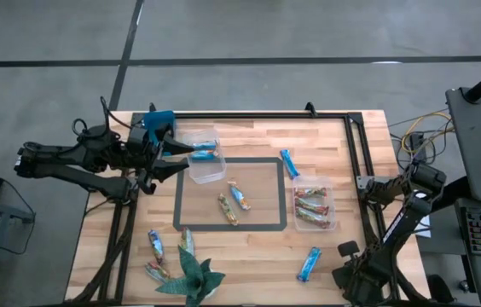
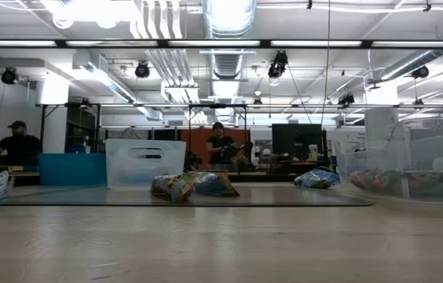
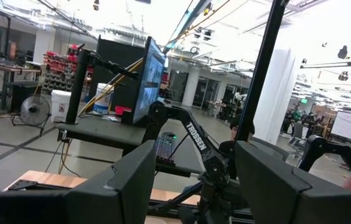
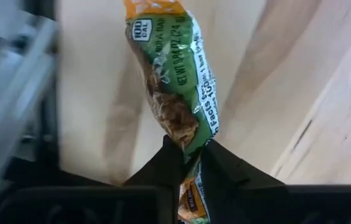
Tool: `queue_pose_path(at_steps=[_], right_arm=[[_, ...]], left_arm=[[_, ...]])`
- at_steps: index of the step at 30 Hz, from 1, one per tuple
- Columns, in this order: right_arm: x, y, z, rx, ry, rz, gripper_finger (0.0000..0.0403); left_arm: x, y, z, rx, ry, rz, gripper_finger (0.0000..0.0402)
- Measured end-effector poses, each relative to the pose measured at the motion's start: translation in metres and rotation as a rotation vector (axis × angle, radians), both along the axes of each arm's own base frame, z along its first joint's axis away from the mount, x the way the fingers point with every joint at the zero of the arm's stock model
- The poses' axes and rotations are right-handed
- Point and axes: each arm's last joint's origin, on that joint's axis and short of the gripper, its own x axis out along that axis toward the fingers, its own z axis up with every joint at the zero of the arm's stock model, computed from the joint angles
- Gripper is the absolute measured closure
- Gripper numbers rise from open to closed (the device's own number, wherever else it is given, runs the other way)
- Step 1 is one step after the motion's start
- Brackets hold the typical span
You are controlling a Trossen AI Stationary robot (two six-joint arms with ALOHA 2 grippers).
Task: Pick and place Granola Bars by type
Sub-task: Put the yellow granola bar into the left transparent bin
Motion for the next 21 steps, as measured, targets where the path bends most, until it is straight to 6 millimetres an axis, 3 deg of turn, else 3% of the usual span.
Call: queue_pose_path(at_steps=[7,16,21], right_arm=[[0.003,0.005,0.033,0.067,-0.034,-0.019,0.0383],[0.014,0.000,0.095,0.094,-0.143,-0.076,0.0394],[0.025,0.001,0.133,0.192,-0.238,-0.120,0.0394]], left_arm=[[0.000,0.000,0.000,0.003,-0.002,0.001,0.0200],[0.000,0.000,0.001,0.035,-0.016,0.010,0.0200],[-0.001,0.000,0.003,0.031,-0.032,0.022,0.0200]])
